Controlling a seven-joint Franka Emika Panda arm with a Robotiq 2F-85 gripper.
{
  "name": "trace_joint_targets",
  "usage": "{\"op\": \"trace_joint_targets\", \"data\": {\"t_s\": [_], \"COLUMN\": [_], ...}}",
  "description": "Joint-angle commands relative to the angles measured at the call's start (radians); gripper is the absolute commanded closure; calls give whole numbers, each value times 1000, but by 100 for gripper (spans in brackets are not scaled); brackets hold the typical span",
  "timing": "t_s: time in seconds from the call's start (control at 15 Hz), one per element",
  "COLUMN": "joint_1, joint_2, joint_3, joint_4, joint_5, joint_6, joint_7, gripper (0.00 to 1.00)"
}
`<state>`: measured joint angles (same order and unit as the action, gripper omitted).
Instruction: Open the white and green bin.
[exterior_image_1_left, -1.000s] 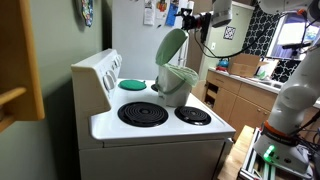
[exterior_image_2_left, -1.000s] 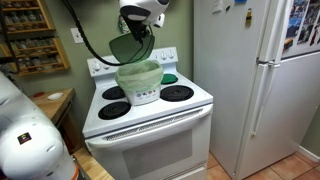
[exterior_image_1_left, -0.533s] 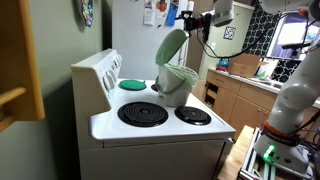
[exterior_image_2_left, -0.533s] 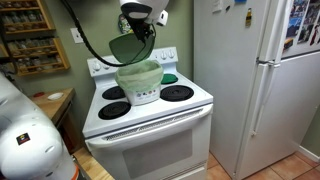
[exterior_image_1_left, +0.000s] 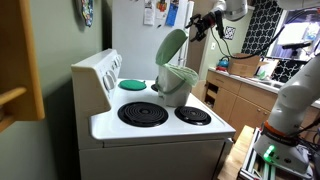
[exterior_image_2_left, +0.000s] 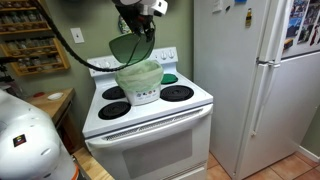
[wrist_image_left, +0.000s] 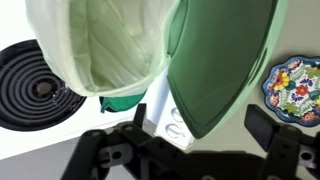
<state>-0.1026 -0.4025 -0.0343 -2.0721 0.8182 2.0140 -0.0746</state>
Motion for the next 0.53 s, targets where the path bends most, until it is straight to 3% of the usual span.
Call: {"op": "trace_joint_targets", "data": {"t_s": [0.0, 0.27, 0.33, 0.47], "joint_1": [-7, -21, -5, -13], "joint_2": [-163, -259, -194, -230], "joint_3": [-40, -90, -81, -93], "joint_4": [-133, -175, -125, -143], "joint_5": [-72, -98, -69, -78], "joint_6": [-61, -187, -145, -175], "joint_7": [57, 69, 49, 51], "gripper": [0, 0, 0, 0]}}
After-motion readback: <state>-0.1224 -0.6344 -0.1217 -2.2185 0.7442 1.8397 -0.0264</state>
